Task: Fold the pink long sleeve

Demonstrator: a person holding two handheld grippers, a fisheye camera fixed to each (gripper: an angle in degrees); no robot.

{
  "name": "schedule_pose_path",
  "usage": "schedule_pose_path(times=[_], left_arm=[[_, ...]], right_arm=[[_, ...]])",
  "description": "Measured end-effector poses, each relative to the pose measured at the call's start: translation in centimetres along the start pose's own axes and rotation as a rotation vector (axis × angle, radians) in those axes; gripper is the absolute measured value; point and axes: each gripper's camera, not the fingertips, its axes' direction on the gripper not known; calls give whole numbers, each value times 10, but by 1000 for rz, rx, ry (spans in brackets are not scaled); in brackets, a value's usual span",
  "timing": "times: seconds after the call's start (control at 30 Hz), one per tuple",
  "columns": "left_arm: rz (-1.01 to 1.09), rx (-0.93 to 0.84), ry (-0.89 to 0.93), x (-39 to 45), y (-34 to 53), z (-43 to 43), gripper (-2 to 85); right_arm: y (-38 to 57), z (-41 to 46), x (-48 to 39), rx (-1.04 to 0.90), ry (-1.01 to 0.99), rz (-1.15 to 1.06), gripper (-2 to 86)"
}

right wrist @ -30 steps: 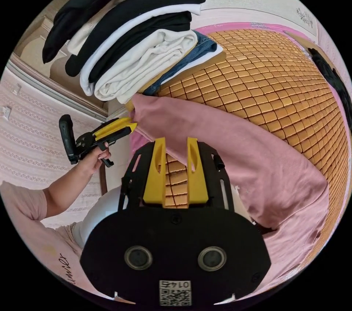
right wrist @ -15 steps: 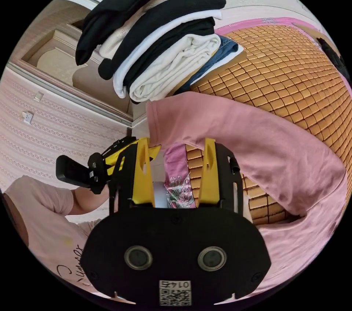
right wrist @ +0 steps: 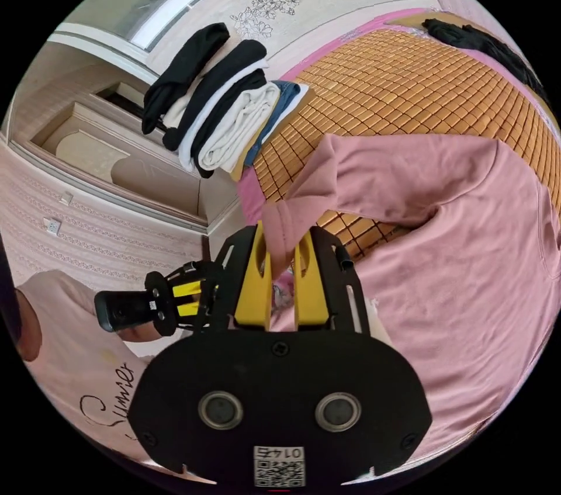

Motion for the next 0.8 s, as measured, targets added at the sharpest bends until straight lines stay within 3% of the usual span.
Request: schedule_pose_path(times=[0.17,0.3,0.43,0.53,0.7,0.8], left_arm=[[-54,170,135,8,-43,-7,33],[-35,365,269,20,-93,-28,36],[-2,512,591,44,-127,-38,47],[-50,385,665,57,-119,-5,53],[-79,9,449,43,-98,75,74],[-111,-109,328,17,-104,116,87]], right_arm=[[56,-73,33,222,-123,44,46],[116,-170,23,478,-128,-59,43],[190,-235,16,561,-1,-94,43],[254,-251,58,464,126,151,41],[353,-210,142,365,94,548,42],[377,-201,157,418,21,583,43]])
